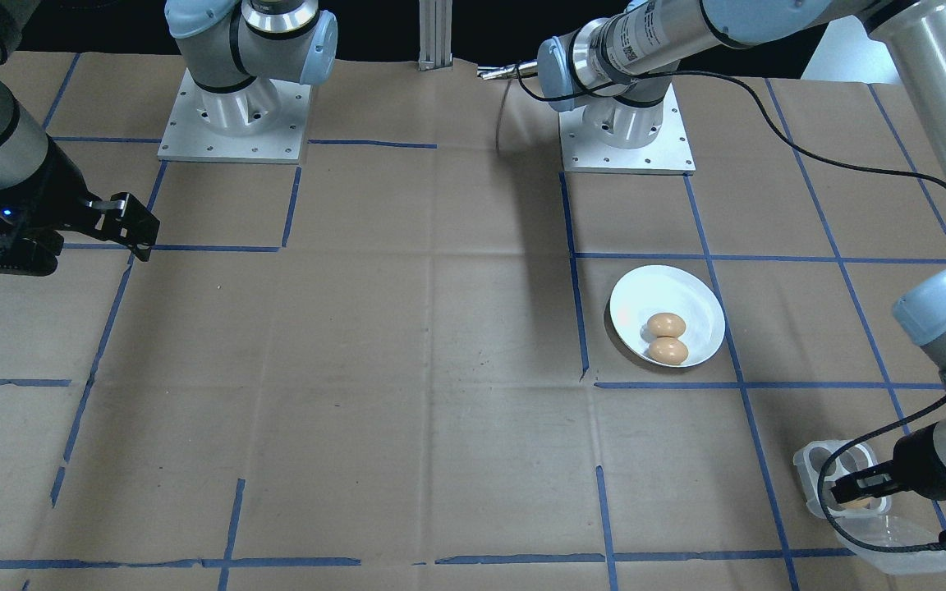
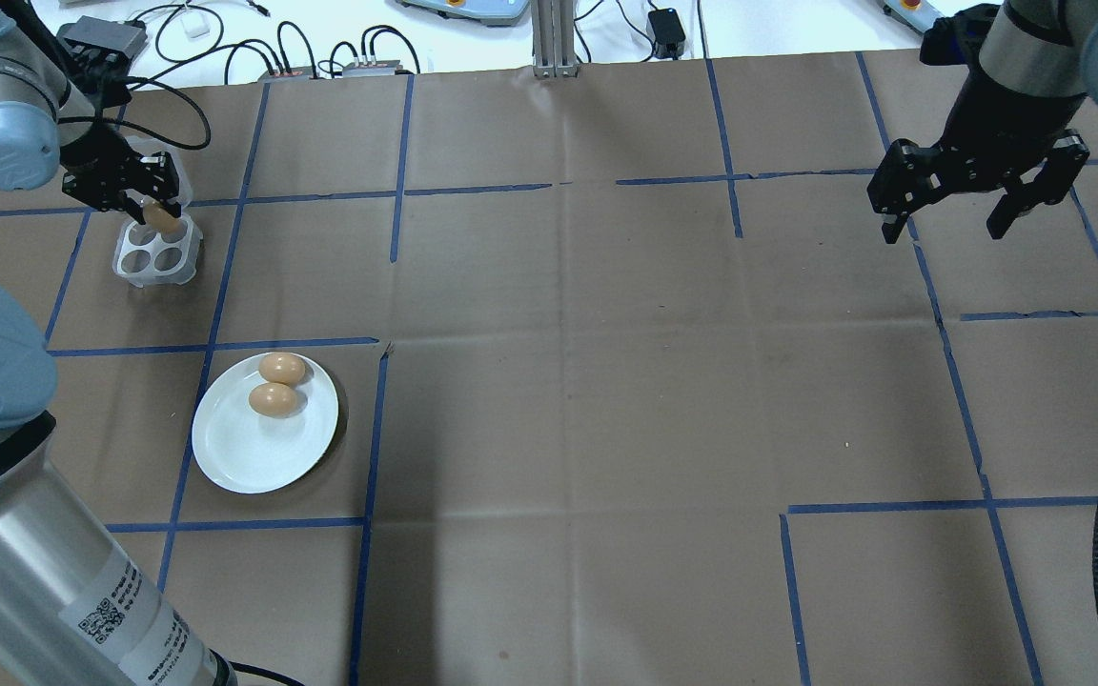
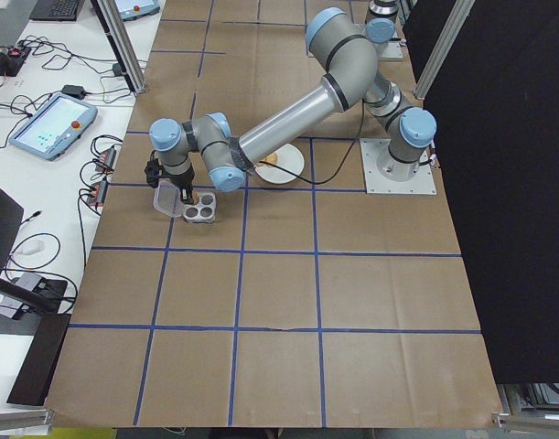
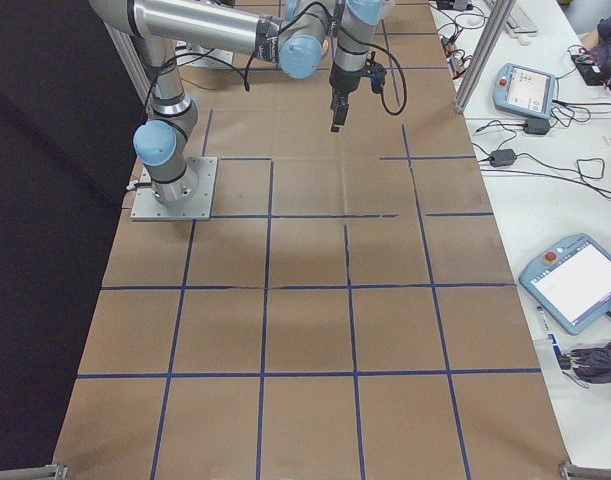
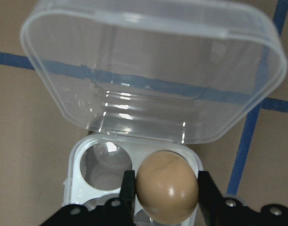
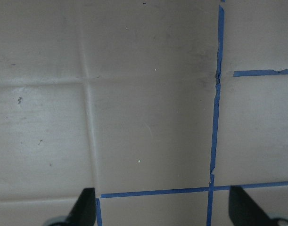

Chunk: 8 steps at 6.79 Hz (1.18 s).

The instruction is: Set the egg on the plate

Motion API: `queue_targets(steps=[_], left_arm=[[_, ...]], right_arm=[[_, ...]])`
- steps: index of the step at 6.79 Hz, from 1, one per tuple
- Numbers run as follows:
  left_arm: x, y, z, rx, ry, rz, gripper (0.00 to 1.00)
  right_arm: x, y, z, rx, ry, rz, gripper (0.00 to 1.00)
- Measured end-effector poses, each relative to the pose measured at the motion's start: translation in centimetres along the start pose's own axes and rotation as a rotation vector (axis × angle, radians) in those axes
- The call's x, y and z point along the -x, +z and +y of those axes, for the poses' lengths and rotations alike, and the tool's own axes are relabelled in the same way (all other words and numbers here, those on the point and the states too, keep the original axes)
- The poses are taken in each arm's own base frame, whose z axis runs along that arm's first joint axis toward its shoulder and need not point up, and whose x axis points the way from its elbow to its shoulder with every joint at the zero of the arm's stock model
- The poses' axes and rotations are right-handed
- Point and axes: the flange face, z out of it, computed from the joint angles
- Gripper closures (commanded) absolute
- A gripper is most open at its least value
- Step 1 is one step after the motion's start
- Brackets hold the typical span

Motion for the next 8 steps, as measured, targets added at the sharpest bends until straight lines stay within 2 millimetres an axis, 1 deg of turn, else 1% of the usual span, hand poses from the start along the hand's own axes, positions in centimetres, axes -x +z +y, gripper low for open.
queue_targets(steps=[2,3,4,5,6,7,8], left_arm=[[-0.8,-2.4,1.5,0.041,-0.001,0.016,0.82],[-1.7,-3.1,3.0,0.088,-0.006,0.036,0.82],[-2.8,-3.4,5.6,0.134,-0.021,0.061,0.82],[-3.9,-3.5,9.0,0.172,-0.045,0.084,0.82],[-5.0,-3.3,13.0,0.210,-0.068,0.098,0.78],[-6.0,-2.5,17.1,0.255,-0.086,0.108,0.78],[-6.7,-1.2,20.6,0.297,-0.101,0.115,0.78]], right_arm=[[0.0,0.0,0.0,0.000,0.000,0.000,0.00],[0.0,0.0,0.0,0.000,0.000,0.000,0.00],[0.0,0.0,0.0,0.000,0.000,0.000,0.00],[0.0,0.0,0.0,0.000,0.000,0.000,0.00],[0.0,0.0,0.0,0.000,0.000,0.000,0.00],[0.0,0.0,0.0,0.000,0.000,0.000,0.00],[0.0,0.0,0.0,0.000,0.000,0.000,0.00]])
